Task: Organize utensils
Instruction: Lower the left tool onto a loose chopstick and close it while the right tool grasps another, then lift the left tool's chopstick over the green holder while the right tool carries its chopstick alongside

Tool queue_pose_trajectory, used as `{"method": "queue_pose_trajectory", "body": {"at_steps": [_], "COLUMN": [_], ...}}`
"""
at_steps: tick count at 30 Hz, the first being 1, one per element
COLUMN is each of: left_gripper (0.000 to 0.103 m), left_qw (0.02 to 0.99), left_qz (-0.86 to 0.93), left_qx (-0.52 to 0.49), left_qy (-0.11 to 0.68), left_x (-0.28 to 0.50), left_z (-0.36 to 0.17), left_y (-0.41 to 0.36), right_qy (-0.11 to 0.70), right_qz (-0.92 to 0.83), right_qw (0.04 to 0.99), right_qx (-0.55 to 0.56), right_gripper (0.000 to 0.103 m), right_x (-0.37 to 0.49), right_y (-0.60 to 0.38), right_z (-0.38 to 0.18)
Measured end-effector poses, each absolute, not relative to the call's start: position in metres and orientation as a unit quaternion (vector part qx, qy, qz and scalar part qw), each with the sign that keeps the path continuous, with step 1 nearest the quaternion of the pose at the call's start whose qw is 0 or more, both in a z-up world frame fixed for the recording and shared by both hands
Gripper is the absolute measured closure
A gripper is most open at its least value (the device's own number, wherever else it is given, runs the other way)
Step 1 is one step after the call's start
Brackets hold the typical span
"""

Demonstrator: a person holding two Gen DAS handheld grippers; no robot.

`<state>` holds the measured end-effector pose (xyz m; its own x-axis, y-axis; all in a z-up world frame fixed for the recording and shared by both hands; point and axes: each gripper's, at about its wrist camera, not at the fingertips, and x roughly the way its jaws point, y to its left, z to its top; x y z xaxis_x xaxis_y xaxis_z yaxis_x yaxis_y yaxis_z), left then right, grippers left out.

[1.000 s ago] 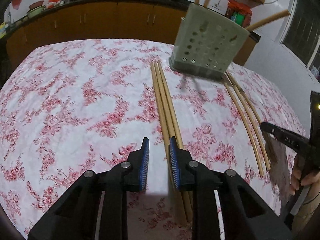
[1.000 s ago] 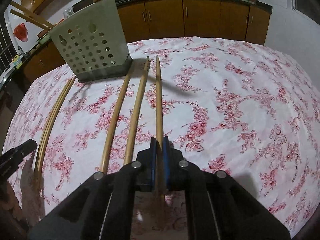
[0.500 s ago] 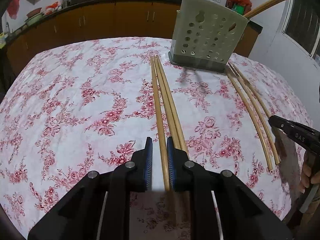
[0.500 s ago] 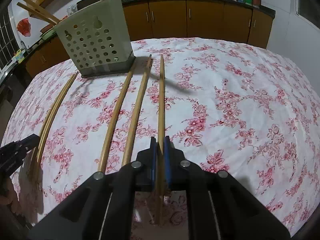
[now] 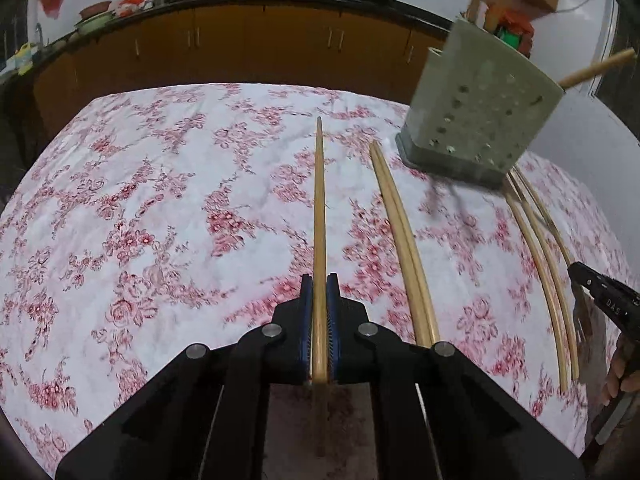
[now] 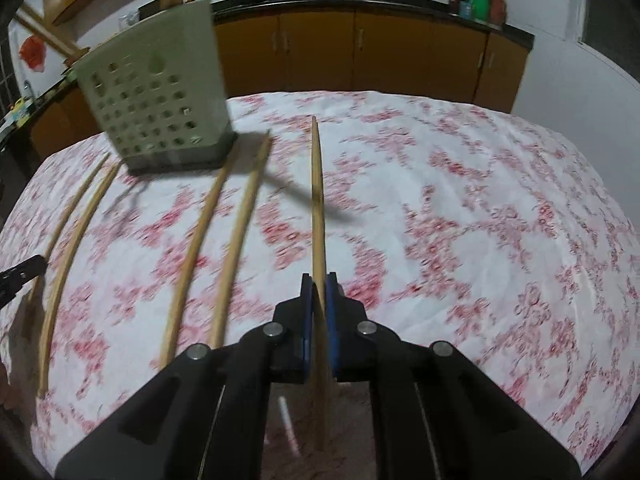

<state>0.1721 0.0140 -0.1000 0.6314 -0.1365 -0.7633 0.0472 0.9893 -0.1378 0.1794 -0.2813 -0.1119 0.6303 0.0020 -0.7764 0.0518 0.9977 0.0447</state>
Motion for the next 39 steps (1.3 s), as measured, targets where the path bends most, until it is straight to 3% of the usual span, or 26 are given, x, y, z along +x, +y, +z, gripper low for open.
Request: {"method": "queue_pose_trajectory", "body": {"at_steps": [39], "left_gripper": [0.094], "left_qw": [0.902], "left_qz": [-0.061], "left_qx": [-0.077], "left_qy": [0.421], "left_x": [0.1696], "left_z": [-0.1006], "left_y": [0.0176], "right_qy": [0.42], "right_qz": [-0.01], "right_qw": [0.907], "right_qx": [0.039], "right_gripper": [0.093], "right_x": [0.1751], "right_y": [-0.2839], "right_z": [-0.1149]}}
